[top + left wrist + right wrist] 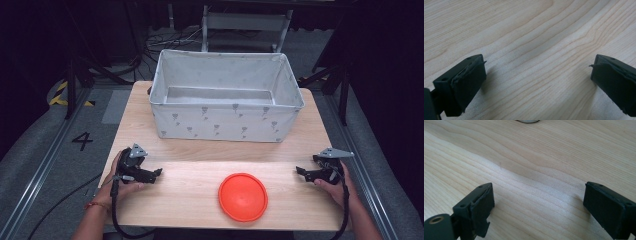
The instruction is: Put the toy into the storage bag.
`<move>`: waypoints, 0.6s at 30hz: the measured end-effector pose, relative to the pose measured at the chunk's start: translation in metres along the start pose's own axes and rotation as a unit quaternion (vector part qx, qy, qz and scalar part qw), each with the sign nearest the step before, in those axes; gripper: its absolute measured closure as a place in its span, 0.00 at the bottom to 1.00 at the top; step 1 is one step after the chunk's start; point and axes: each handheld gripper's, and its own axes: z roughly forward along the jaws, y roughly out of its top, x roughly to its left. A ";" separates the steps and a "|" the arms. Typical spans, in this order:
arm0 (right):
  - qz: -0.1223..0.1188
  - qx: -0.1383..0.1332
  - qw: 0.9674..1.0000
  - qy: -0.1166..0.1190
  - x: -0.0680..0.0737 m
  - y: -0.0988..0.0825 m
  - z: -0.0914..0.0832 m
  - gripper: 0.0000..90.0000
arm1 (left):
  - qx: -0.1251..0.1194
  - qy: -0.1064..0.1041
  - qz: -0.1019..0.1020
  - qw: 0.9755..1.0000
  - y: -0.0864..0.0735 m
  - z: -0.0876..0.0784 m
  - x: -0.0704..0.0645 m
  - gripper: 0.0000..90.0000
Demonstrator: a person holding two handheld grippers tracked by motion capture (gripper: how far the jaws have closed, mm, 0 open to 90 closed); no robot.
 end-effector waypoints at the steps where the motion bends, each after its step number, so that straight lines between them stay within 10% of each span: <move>1: 0.000 0.000 1.000 0.000 0.000 0.000 0.000 0.11 | 0.000 -0.003 0.008 1.000 0.000 0.000 0.002 0.00; 11: -0.008 0.019 1.000 0.009 -0.002 0.004 -0.001 0.13 | 0.001 -0.018 0.018 1.000 -0.003 -0.003 0.005 0.00; 13: -0.021 0.021 0.999 0.023 -0.001 0.006 -0.004 0.28 | -0.002 -0.018 0.016 1.000 -0.003 -0.003 0.005 0.00; 18: -0.021 0.022 0.998 0.056 0.006 0.012 -0.009 0.27 | -0.003 -0.020 0.017 1.000 -0.004 -0.003 0.005 0.00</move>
